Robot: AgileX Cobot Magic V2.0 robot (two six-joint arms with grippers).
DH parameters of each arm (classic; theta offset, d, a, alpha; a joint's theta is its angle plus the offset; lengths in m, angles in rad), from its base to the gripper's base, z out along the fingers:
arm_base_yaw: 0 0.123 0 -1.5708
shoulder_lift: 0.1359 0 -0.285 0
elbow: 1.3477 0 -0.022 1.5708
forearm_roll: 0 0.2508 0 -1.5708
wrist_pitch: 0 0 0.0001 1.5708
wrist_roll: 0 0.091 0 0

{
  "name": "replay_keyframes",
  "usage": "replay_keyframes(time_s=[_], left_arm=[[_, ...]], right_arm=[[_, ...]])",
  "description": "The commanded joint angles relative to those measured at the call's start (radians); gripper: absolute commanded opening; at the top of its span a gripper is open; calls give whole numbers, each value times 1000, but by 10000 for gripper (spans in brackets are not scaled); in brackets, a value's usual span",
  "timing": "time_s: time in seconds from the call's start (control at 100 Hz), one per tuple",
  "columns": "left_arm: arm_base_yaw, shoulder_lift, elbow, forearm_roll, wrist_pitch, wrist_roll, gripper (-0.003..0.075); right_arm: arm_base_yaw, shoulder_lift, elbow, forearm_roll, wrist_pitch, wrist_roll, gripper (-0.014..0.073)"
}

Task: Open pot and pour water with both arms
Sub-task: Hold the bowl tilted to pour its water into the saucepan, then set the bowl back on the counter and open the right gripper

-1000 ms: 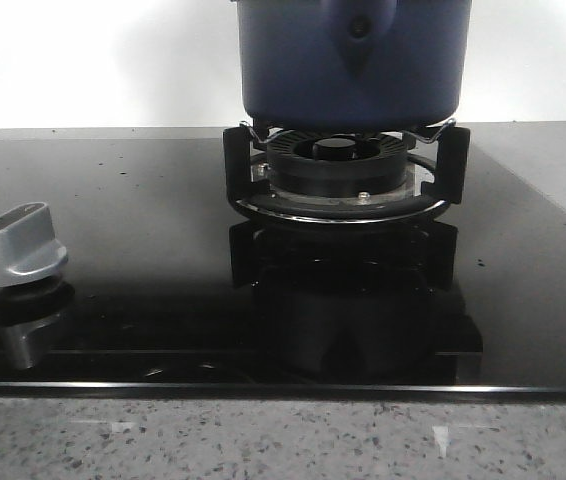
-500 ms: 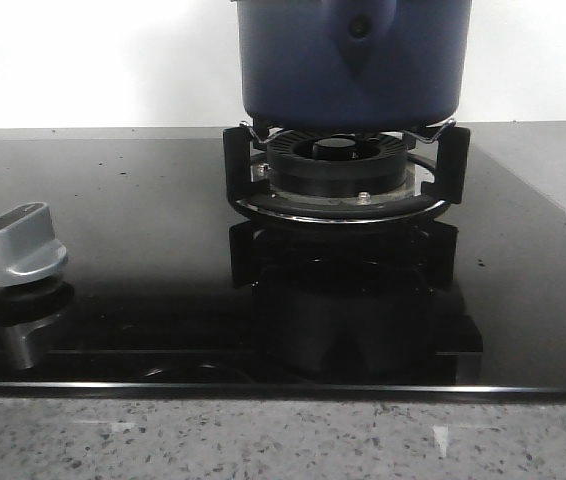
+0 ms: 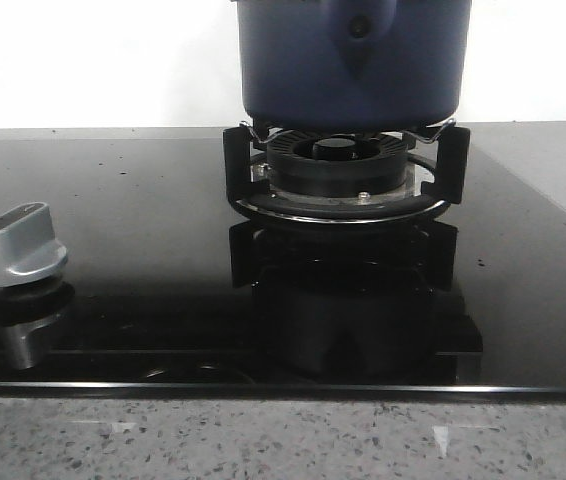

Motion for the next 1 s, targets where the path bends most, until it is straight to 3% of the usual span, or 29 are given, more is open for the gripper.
replay_keyframes(time_s=[0.0,0.14,0.27,0.49,0.71,0.99], left_arm=[[2,-51,-36,-113,-10,-9,284],[2,-51,-36,-113,-12,-9,284],[0,-51,-36,-113,-12,-9,284],[-23,-51,-36,-115,-9,-9,284],[-85,-49,-36,-115,17,-9,284],[-170,-34,-36,-115,55,-9,284]], right_arm=[[-14,-46,-47,-65,25,6,-64],[-68,-48,-115,10,52,6,-67],[-180,-80,-194,196,52,6,-67],[-541,-146,-176,565,57,-18,-67],[-855,-177,40,808,57,-94,-67],[-996,-191,368,942,-10,-103,-67]])
